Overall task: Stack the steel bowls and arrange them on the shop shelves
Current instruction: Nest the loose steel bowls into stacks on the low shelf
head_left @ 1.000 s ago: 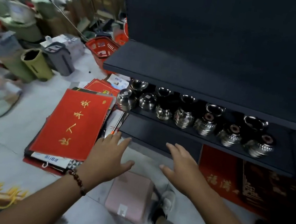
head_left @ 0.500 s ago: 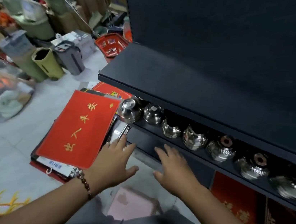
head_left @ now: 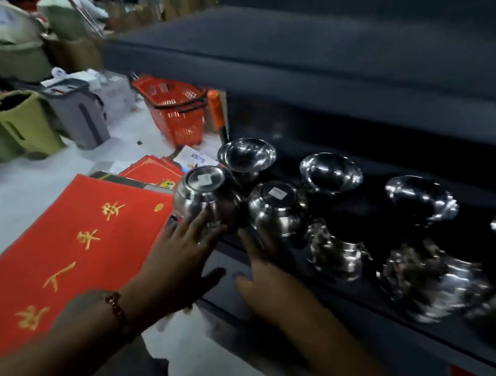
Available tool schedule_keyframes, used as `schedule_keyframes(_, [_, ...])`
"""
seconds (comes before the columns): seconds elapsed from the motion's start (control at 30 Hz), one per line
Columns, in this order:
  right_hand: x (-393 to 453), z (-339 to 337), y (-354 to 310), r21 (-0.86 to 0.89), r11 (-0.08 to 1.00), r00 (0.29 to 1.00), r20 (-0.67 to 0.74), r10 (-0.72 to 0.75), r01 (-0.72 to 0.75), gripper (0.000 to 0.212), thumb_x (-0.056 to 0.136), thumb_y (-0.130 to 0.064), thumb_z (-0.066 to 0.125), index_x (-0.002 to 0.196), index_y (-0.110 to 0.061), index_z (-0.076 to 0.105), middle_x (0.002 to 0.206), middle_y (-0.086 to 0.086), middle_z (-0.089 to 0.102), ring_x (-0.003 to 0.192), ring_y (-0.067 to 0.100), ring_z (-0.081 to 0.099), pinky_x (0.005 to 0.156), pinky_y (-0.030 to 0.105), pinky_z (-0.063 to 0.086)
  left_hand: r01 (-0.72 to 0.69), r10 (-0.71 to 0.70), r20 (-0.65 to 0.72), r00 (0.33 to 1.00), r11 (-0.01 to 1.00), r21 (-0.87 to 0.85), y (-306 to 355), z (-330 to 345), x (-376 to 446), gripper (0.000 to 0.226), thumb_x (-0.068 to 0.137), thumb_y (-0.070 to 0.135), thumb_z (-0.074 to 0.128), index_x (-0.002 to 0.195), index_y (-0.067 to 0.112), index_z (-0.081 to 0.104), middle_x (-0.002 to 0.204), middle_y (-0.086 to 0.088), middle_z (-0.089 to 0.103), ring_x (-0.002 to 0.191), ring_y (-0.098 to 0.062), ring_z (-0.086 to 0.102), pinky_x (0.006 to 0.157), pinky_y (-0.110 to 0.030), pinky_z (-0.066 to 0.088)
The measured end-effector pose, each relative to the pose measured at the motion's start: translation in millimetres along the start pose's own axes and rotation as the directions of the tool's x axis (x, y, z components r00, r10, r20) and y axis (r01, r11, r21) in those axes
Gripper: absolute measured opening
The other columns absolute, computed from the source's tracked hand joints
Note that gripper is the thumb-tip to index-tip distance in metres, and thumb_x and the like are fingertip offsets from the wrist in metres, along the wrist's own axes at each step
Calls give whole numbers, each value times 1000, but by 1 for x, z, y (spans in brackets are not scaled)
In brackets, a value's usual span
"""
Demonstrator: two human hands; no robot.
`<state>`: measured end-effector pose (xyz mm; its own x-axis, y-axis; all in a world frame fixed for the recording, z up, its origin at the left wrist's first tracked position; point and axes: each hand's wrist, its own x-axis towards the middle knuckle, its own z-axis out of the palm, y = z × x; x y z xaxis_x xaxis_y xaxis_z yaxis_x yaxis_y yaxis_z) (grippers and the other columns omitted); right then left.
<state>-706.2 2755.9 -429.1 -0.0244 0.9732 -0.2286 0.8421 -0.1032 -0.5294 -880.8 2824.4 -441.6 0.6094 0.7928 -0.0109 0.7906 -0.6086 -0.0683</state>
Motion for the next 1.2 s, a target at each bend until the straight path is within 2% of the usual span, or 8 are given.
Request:
schedule_keyframes(0.2, [51, 64, 12, 5, 999, 983, -179, -36, 38, 73, 94, -35, 55, 154, -37, 12, 165, -7, -6, 151, 19, 2, 121, 34, 12, 90, -93, -110, 990, 996, -27, -35, 62, 5, 75, 81, 60, 44, 148, 27, 40, 155, -20, 37, 138, -42, 42, 107, -50, 40])
schedule_keyframes(0.37, [18, 102, 4, 87, 996, 988, -152, 21, -8, 75, 96, -36, 53, 155, -36, 8, 164, -9, -8, 150, 18, 6, 120, 33, 14, 54, -59, -114, 992, 998, -45, -50, 77, -14, 76, 83, 60, 39, 151, 27, 37, 158, -21, 31, 143, -44, 34, 111, -53, 34])
schedule_keyframes(0.77, [71, 84, -27, 100, 995, 929, -369, 24, 14, 78, 90, -33, 63, 153, -37, 17, 163, -13, 10, 146, 11, 23, 113, 28, 26, 52, -199, -313, 928, 905, -422, -105, 106, 18, 79, 93, 52, 57, 158, 32, 18, 166, -15, 11, 152, -35, 15, 117, -49, 25])
schedule_keyframes(0.93, [107, 77, -29, 159, 986, 903, -430, 18, 55, 85, 87, -27, 69, 155, -30, 18, 157, -11, 26, 129, -7, 27, 102, 16, 23, 9, -232, -232, 945, 725, -689, -127, 113, 34, 87, 88, 52, 66, 156, 39, 14, 163, 2, 22, 148, -17, 25, 116, -43, 33])
schedule_keyframes(1.03, [128, 72, -28, 193, 980, 917, -397, 35, 47, 92, 85, -30, 71, 156, -30, 12, 160, -7, 24, 142, 4, 28, 108, 22, 25, -32, -202, -158, 967, 517, -855, -136, 109, 45, 87, 80, 48, 76, 146, 57, 21, 144, 20, 45, 131, -4, 47, 108, -38, 44])
schedule_keyframes(1.1, [137, 71, -26, 193, 981, 928, -368, 50, 23, 97, 84, -33, 71, 156, -31, 6, 160, -7, 25, 144, 10, 29, 112, 28, 28, -40, -154, -121, 981, 448, -893, -140, 110, 51, 92, 78, 39, 82, 125, 78, 13, 126, 39, 42, 118, 12, 50, 100, -20, 45])
schedule_keyframes(1.17, [144, 69, -26, 189, 982, 948, -316, 47, 14, 101, 84, -32, 72, 156, -31, 1, 159, -8, 27, 144, 11, 30, 110, 25, 27, -36, -115, -92, 989, 419, -907, -146, 111, 58, 98, 76, 34, 85, 120, 73, 6, 120, 44, 35, 110, 25, 44, 97, -8, 41])
schedule_keyframes(1.2, [147, 67, -26, 182, 983, 954, -298, 39, 16, 102, 84, -31, 72, 156, -31, 0, 159, -9, 28, 144, 11, 30, 107, 24, 26, -46, -108, -98, 989, 407, -912, -148, 110, 62, 98, 73, 36, 86, 128, 67, 10, 125, 40, 40, 115, 21, 46, 103, -15, 42])
